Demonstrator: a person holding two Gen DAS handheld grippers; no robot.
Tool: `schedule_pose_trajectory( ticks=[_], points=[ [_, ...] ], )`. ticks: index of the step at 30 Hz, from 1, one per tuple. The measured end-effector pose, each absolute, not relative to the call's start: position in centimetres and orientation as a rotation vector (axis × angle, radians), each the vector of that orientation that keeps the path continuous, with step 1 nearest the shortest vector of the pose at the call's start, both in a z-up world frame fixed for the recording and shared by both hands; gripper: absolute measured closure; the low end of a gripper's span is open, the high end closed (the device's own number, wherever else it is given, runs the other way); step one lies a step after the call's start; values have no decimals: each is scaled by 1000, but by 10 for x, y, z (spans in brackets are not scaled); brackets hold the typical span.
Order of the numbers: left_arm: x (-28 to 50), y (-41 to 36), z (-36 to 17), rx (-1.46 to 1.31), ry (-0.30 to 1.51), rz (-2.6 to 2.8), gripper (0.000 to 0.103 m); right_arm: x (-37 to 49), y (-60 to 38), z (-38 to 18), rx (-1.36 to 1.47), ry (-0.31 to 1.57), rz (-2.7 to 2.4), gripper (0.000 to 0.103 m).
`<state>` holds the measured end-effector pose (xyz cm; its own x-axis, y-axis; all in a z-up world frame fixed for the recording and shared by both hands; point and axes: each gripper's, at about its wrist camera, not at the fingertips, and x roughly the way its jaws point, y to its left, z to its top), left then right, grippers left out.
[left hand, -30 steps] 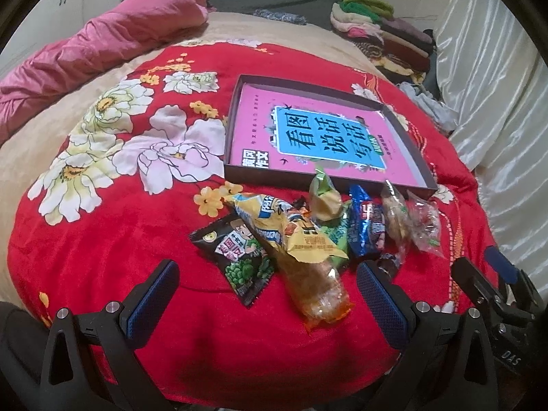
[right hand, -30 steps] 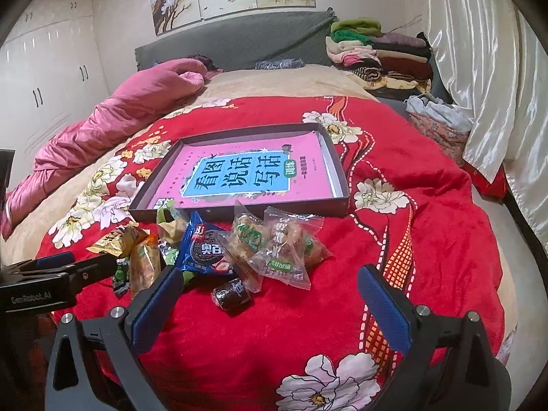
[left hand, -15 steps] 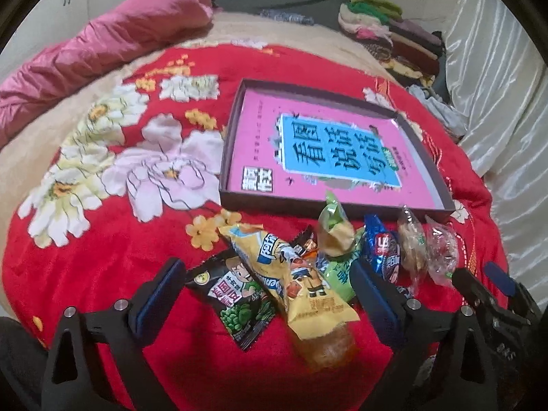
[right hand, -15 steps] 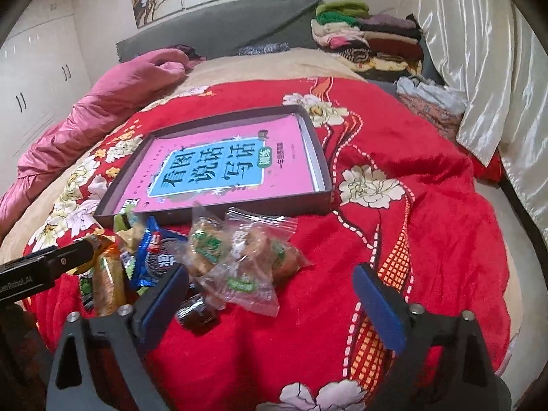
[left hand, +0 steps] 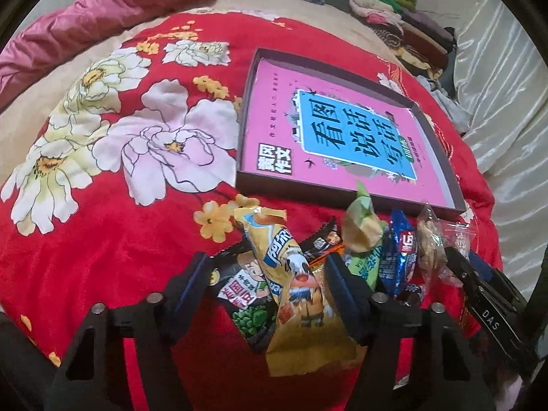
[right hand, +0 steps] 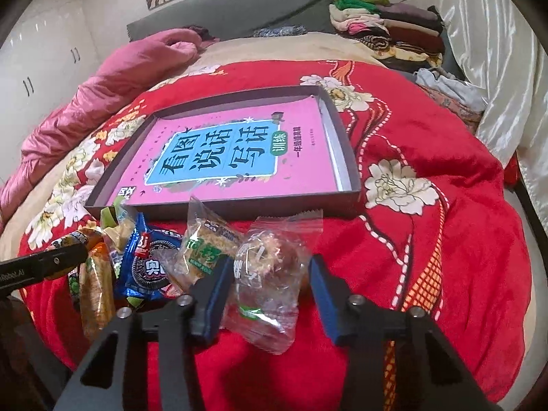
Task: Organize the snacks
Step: 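Grasp the yellow cartoon snack bar with the left gripper while the right grasps a clear pastry bag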
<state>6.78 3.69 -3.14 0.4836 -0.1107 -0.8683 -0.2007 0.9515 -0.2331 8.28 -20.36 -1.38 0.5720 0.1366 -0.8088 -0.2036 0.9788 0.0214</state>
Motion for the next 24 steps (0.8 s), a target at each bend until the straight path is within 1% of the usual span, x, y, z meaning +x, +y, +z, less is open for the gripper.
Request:
schedule_pose_trajectory(
  ticks=[1,2,3,5,8,10,12,14,24],
  points=[
    [69,39,-32,-332,1072,55,39,84,-203,-14,-85,934,197,59],
    [69,41,-32,-338,1075,54,45,85,-203,-14,-88,931,197,60],
    [70,42,-33,-341,1079,55,54,86,-203,-14,-88,929,198,60],
    [72,45,-36,-334,1093,64,62,88,-204,-14,-81,925,203,60],
    [74,50,-40,-335,1111,65,66,89,-206,-14,-74,922,207,61],
    [74,52,-40,-334,1110,63,72,88,-207,-12,-77,911,205,61],
    [74,54,-39,-338,1098,55,82,87,-208,-8,-80,886,200,61],
    [73,56,-37,-361,1090,36,84,86,-211,-3,-70,865,200,61],
    [70,61,-8,-409,1001,-20,85,81,-220,17,-5,776,219,61]
  ],
)
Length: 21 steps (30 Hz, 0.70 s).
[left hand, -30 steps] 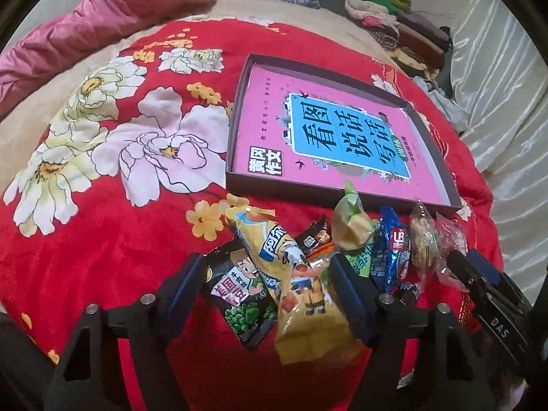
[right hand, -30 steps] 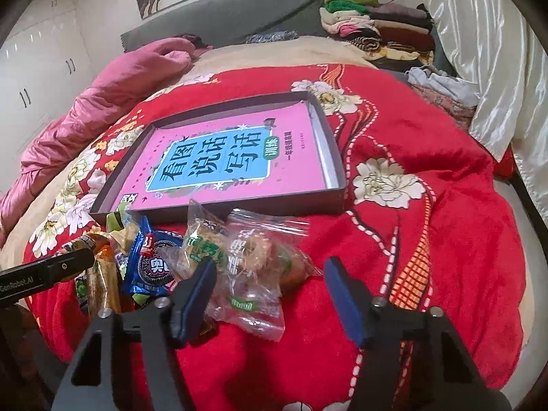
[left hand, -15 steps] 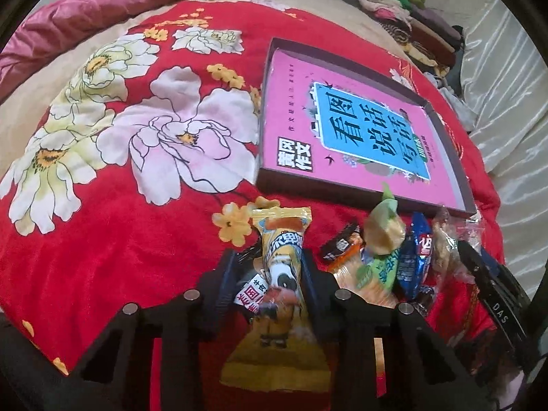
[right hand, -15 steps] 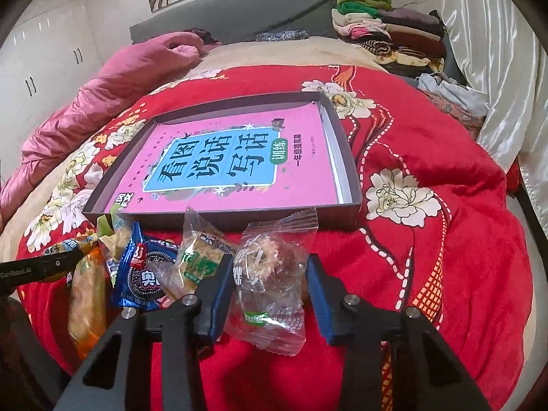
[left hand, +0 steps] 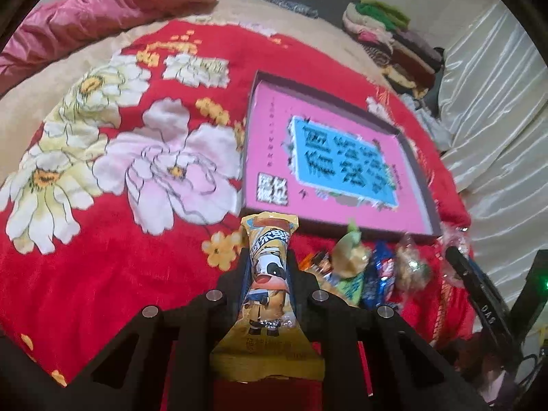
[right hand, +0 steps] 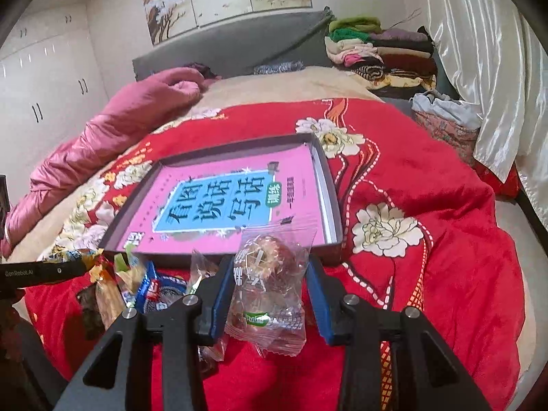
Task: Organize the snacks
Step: 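Grasp the yellow cartoon snack bar with the left gripper while the right grasps a clear pastry bag, then carry the yellow snack bar over the tray and lower it with the left gripper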
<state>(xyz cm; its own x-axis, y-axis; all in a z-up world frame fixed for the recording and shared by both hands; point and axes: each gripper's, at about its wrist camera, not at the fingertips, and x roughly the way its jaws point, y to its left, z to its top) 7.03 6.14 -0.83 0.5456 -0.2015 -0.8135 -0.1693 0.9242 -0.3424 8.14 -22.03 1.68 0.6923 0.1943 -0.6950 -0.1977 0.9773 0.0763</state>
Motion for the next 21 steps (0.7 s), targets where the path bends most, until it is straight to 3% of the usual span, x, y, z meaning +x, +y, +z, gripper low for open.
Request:
schedule_pose_trajectory(
  ticks=[21],
  points=[
    [107,49,20,-371,880,-38,85,104,-219,26,23,698,271,61]
  ],
)
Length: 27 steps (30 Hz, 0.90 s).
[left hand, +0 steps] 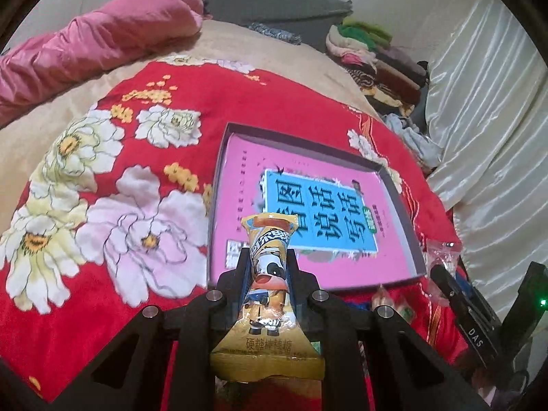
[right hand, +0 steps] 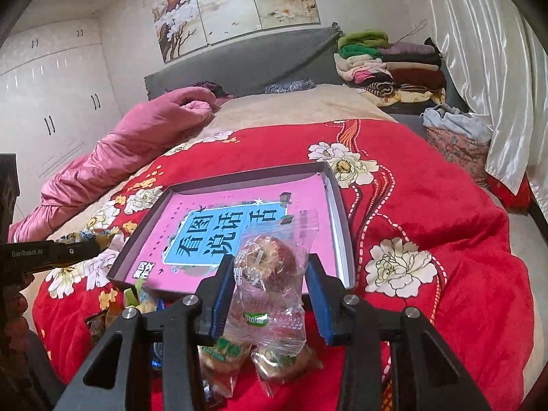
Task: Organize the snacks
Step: 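Carry the yellow snack bar over the tray and lower it with the left gripper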
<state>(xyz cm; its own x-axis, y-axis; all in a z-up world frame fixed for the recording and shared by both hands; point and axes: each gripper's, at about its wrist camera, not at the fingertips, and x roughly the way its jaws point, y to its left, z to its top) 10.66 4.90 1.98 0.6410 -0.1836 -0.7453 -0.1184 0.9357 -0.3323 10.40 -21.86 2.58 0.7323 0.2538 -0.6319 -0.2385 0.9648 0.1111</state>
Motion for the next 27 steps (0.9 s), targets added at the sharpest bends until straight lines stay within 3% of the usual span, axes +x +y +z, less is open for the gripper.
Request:
schedule_pose_trajectory(
  ticks=[27],
  points=[
    [166,19,-9,-289,906,-69,85,162,-217,-6,12,766,262,61]
  ],
)
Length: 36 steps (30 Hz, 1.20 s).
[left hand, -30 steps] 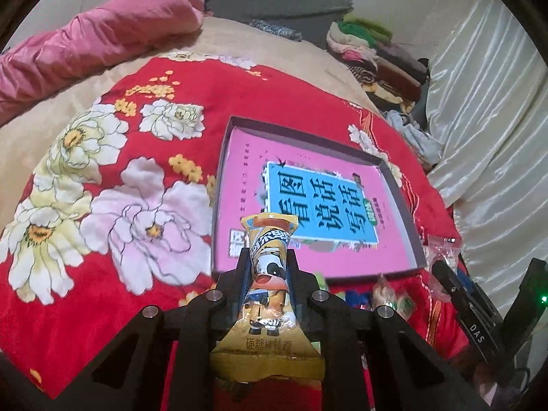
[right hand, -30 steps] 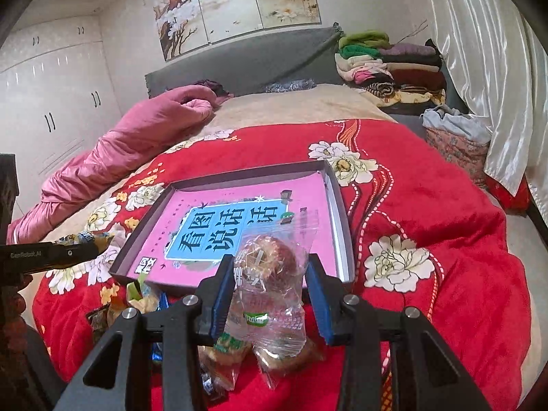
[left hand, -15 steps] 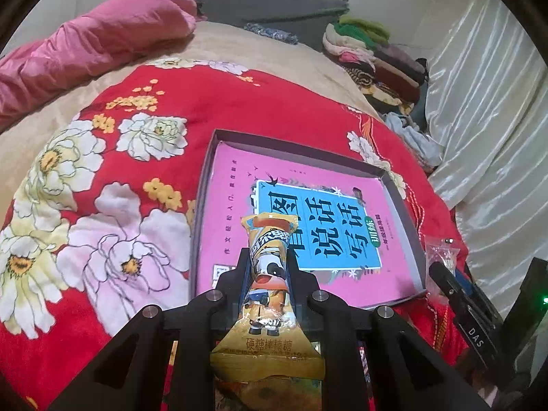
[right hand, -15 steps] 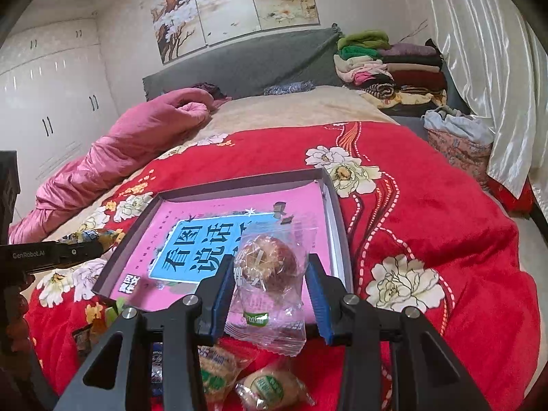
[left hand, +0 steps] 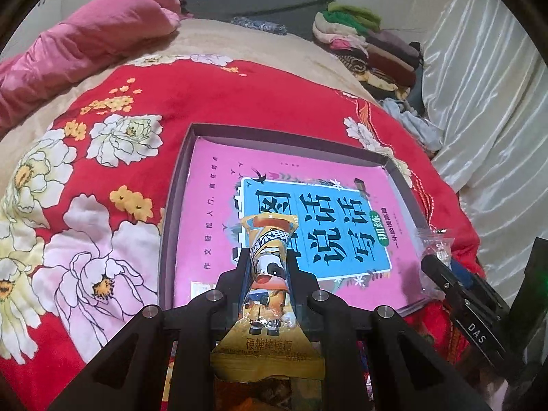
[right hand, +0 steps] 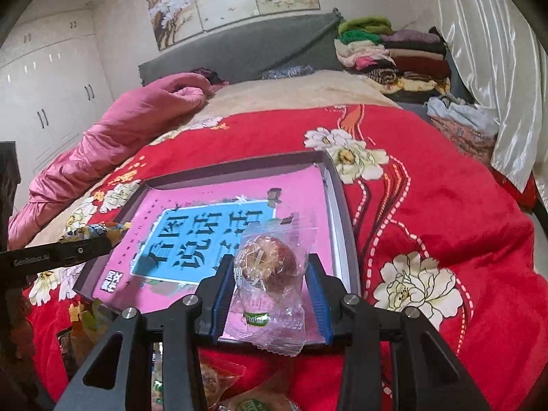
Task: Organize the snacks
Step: 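Carry the yellow snack bar over the tray and lower it with the left gripper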
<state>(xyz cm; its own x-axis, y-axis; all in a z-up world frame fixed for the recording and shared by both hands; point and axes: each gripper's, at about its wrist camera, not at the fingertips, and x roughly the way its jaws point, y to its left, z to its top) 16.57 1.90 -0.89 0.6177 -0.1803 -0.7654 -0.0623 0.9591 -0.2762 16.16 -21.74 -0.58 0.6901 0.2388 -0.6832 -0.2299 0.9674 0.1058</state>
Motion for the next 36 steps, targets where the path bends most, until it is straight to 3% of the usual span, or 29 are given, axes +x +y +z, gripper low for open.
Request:
schedule_pose_trajectory(
  ticks=[36],
  points=[
    [186,21,-33,-272,939,-51,81,169,-219,-20,-29,829,203,60]
  ],
)
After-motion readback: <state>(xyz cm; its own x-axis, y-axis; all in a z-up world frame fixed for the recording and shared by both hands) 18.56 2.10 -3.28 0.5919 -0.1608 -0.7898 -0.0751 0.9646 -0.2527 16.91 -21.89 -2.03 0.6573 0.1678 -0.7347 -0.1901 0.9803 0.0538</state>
